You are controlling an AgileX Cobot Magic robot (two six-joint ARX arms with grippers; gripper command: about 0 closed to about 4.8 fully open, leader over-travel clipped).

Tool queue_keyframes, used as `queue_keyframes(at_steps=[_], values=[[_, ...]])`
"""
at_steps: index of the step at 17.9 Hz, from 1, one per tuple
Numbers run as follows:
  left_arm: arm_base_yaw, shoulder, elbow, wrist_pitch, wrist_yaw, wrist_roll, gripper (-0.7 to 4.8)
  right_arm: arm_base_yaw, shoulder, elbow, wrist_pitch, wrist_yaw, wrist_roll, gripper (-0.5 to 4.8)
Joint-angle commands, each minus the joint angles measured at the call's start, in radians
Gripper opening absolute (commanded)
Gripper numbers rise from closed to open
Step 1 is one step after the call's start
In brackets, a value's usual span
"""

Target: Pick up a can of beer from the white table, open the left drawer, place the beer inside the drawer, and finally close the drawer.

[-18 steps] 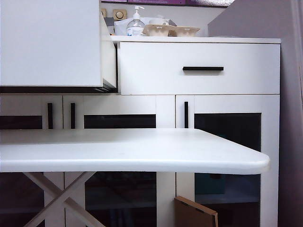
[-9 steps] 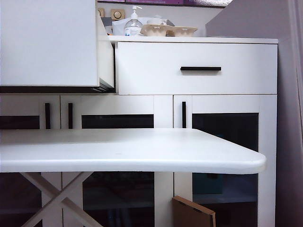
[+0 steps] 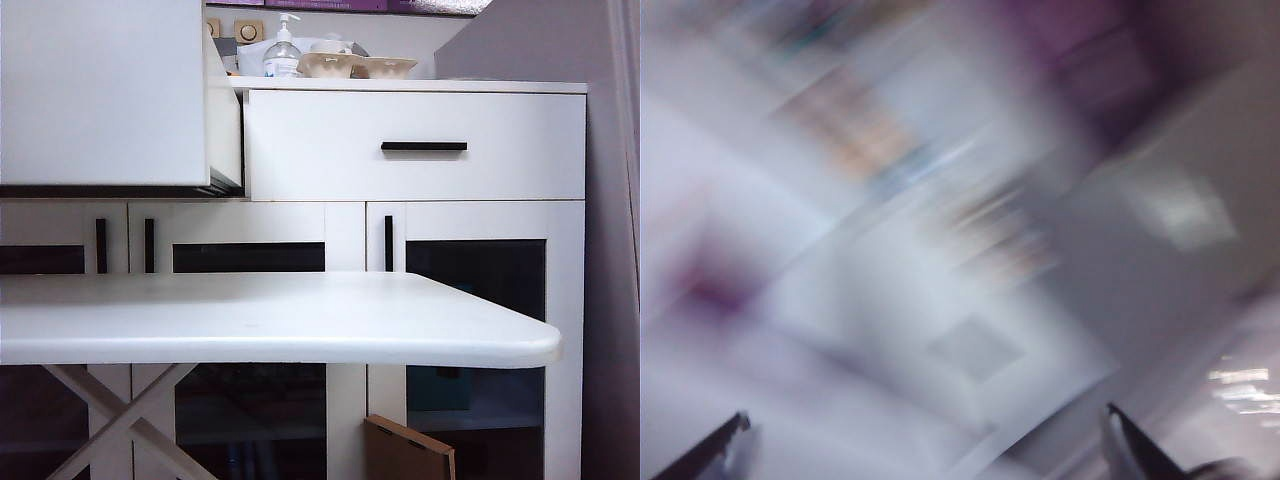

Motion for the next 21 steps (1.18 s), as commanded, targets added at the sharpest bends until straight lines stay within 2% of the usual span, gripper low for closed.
queue_keyframes(at_steps=[1,2,3,5,6,7,8,9,10,11,12,14,15,16,17,19,20,21], values=[[0.0,-0.004,0.086,0.003,-0.005,0.039,4.18,0.002,-0.009,0.012,0.071,-0.002,-0.003,1.97],[0.0,0.003,0.114,0.003,0.0,0.037,3.97,0.002,-0.009,0.012,0.071,-0.002,-0.003,1.97],[0.0,0.018,0.142,0.003,0.012,0.018,3.97,0.002,-0.009,0.012,0.072,-0.002,-0.003,1.97],[0.0,0.081,0.217,0.005,0.105,-0.157,4.05,0.002,-0.009,0.012,0.072,-0.002,-0.003,1.97],[0.0,0.108,0.24,0.021,0.173,-0.203,4.19,0.002,-0.009,0.012,0.071,-0.002,-0.003,1.97],[0.0,0.15,0.256,0.105,0.289,-0.303,4.79,0.002,-0.009,0.012,0.071,-0.002,-0.003,1.97],[0.0,0.176,0.257,0.191,0.364,-0.379,4.79,0.002,-0.009,0.012,0.071,-0.002,-0.003,1.97],[0.0,0.22,0.257,0.355,0.466,-0.49,4.79,0.002,-0.009,0.012,0.071,-0.002,-0.003,1.97],[0.0,0.259,0.258,0.502,0.509,-0.57,4.79,0.002,-0.009,0.012,0.071,-0.002,-0.003,1.97],[0.0,0.283,0.259,0.589,0.517,-0.591,4.79,0.002,-0.009,0.012,0.072,-0.002,-0.003,1.97],[0.0,0.314,0.27,0.635,0.533,-0.587,4.79,0.002,-0.009,0.012,0.079,-0.002,-0.002,1.97],[0.0,0.399,0.345,0.633,0.6,-0.481,1.68,0.002,-0.009,0.012,0.122,-0.029,-0.003,1.97],[0.0,0.426,0.38,0.634,0.613,-0.419,0.9,0.002,-0.009,0.014,0.132,-0.051,-0.003,1.97],[0.0,0.454,0.427,0.634,0.61,-0.346,0.84,0.002,-0.009,0.019,0.141,-0.058,-0.003,1.97],[0.0,0.478,0.463,0.634,0.573,-0.308,0.85,0.002,-0.008,0.027,0.14,-0.058,-0.003,1.97],[0.0,0.509,0.503,0.636,0.522,-0.296,0.88,0.002,-0.003,0.039,0.146,-0.058,-0.003,1.97],[0.0,0.52,0.521,0.634,0.529,-0.248,0.73,0.002,-0.002,0.043,0.151,-0.059,-0.003,1.97],[0.0,0.533,0.546,0.624,0.574,-0.162,-0.13,0.002,0.008,0.06,0.149,-0.063,-0.003,1.97]])
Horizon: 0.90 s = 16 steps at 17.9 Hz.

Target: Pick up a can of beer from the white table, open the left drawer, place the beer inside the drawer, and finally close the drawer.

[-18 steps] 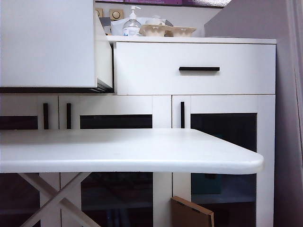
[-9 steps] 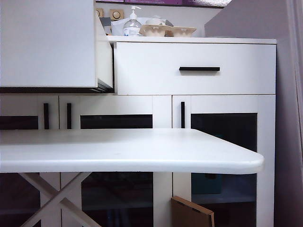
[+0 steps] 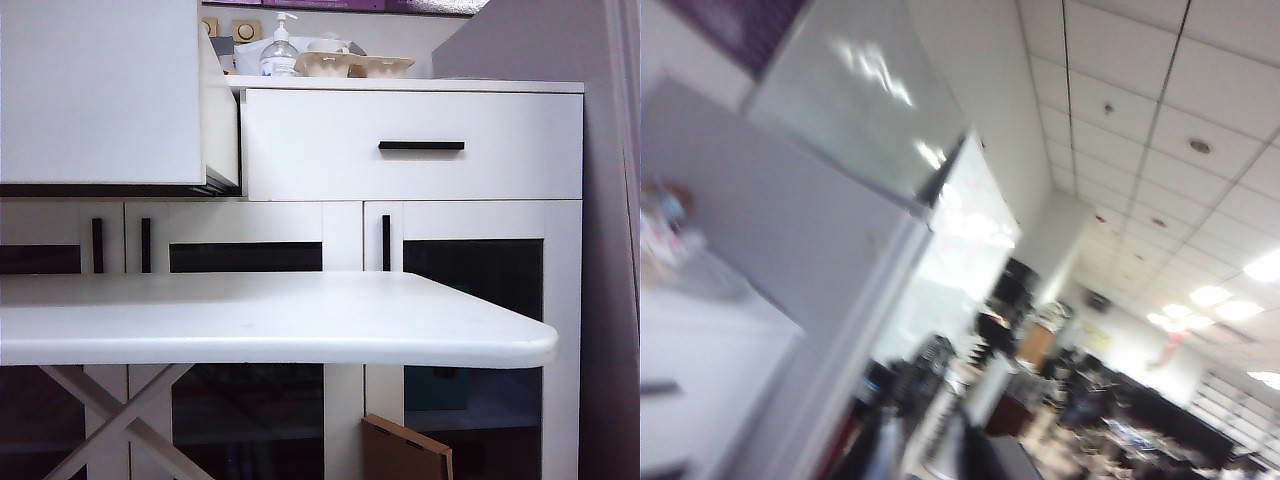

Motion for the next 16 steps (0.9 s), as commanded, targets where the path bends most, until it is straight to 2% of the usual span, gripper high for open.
queue_keyframes(at_steps=[1,4,5,6,9,11,13,15,16], values=[[-0.001,0.031,0.067,-0.056,0.059,0.198,-0.05,0.003,0.021,0.057,0.075,-0.026,-0.003,1.97],[-0.001,0.047,0.145,-0.264,0.056,0.363,-0.05,0.004,0.064,0.122,0.068,-0.072,-0.003,1.97],[-0.001,0.057,0.196,-0.378,0.042,0.467,-0.05,0.003,0.092,0.162,0.064,-0.085,-0.003,1.97],[-0.001,0.073,0.257,-0.493,0.0,0.567,-0.05,0.003,0.122,0.201,0.055,-0.122,-0.003,1.97],[-0.001,0.121,0.391,-0.711,-0.097,0.74,-0.05,0.003,0.195,0.301,0.006,-0.171,-0.003,1.97],[-0.001,0.183,0.526,-0.903,-0.159,0.891,-0.05,0.004,0.265,0.377,0.0,-0.199,-0.003,1.97],[-0.002,0.213,0.589,-0.991,-0.214,0.982,-0.05,0.004,0.311,0.425,0.0,-0.212,-0.002,1.97],[-0.002,0.229,0.629,-1.094,-0.321,1.047,-0.05,0.004,0.366,0.48,0.005,-0.216,-0.002,1.97],[-0.002,0.231,0.63,-1.133,-0.333,1.073,-0.05,0.004,0.388,0.502,0.01,-0.217,-0.002,1.97]])
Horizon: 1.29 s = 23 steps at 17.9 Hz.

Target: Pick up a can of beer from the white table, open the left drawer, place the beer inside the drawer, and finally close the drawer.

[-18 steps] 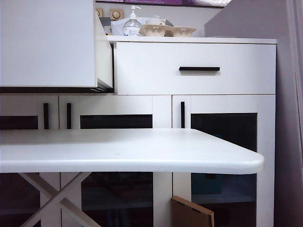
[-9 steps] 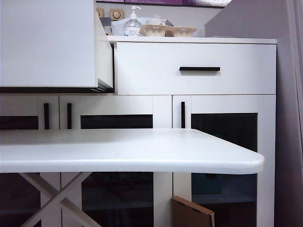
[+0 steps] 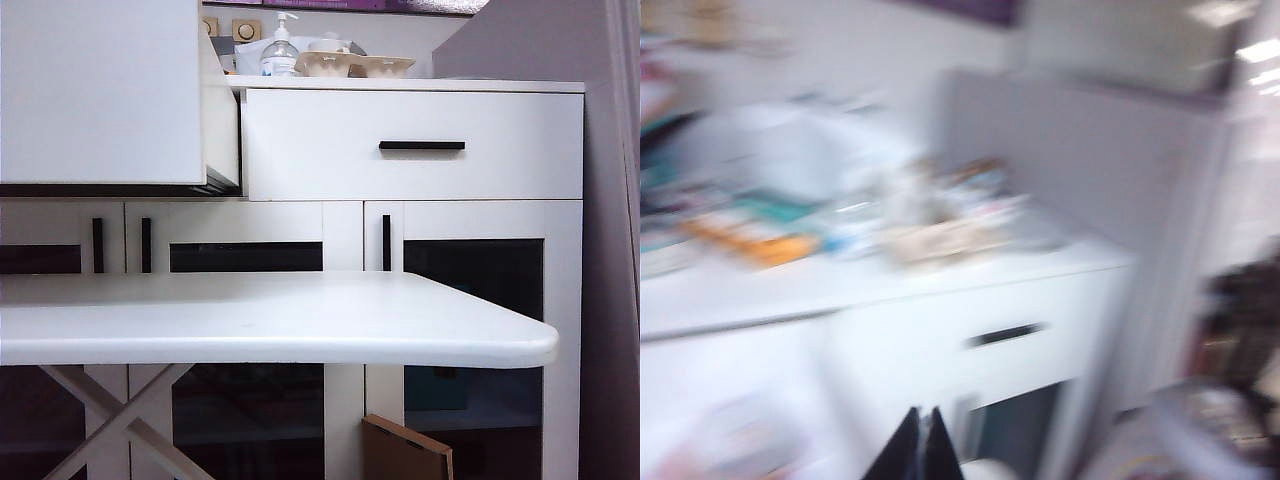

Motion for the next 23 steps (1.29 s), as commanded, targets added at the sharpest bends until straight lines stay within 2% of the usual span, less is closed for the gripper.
queue_keyframes(at_steps=[1,3,6,8,12,15,23], values=[[-0.001,0.007,0.008,-0.124,-0.061,0.097,-0.05,0.003,0.056,0.089,0.078,-0.028,-0.002,1.97],[-0.002,0.01,0.008,-0.205,-0.062,0.176,-0.05,0.003,0.122,0.17,0.08,-0.033,-0.002,1.97],[-0.002,0.01,0.01,-0.21,-0.143,0.192,-0.05,0.003,0.219,0.282,0.084,-0.076,0.001,1.97],[-0.013,0.015,0.01,-0.214,-0.143,0.228,-0.05,0.004,0.279,0.338,0.101,-0.101,0.002,1.97],[-0.093,0.045,0.01,-0.282,-0.108,0.336,-0.05,0.017,0.345,0.365,0.143,-0.11,0.002,1.97],[-0.151,0.081,0.01,-0.336,-0.101,0.368,-0.05,0.024,0.38,0.365,0.195,-0.106,0.001,2.01],[-0.164,0.096,0.01,-0.352,-0.077,0.412,-0.05,0.028,0.448,0.365,0.192,-0.088,0.01,2.02]])
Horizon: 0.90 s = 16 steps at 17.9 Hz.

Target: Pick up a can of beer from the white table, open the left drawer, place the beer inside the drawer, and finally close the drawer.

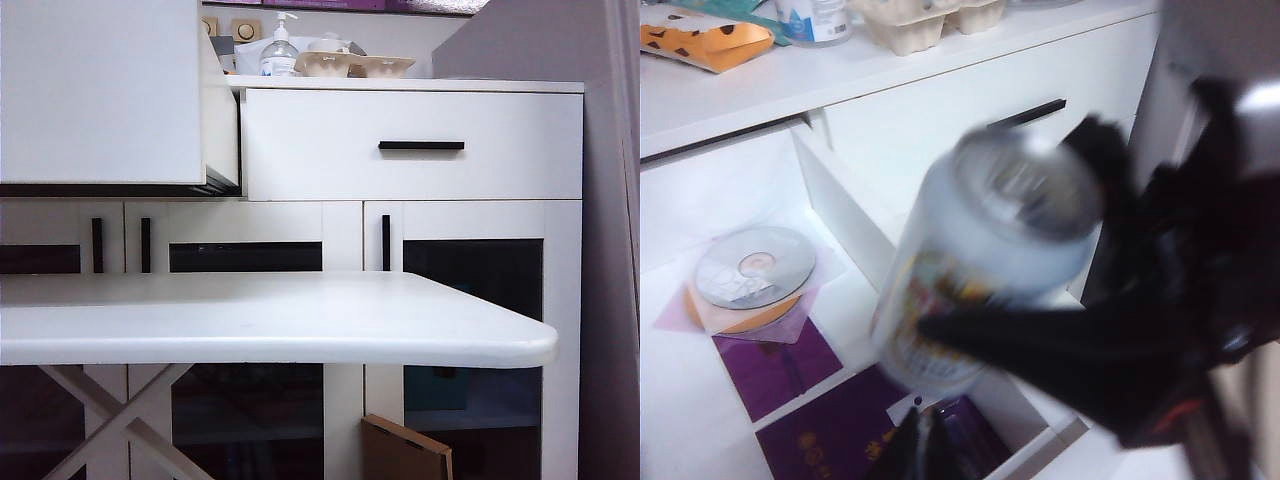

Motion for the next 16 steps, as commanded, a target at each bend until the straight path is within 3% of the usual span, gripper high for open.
queue_keyframes(at_steps=[1,5,11,16], values=[[0.0,-0.001,0.004,0.012,0.048,0.023,-0.05,0.005,0.025,0.01,0.04,0.005,0.011,2.02],[0.0,-0.001,0.004,0.005,0.058,0.023,-0.05,0.008,0.071,0.01,-0.007,0.008,0.029,2.01],[0.0,0.021,0.003,-0.103,-0.005,0.051,-0.05,0.007,0.084,0.01,-0.043,0.027,0.028,1.98],[0.0,0.038,0.004,-0.111,-0.035,0.065,-0.05,0.001,0.096,0.01,-0.062,0.029,0.027,1.98]])
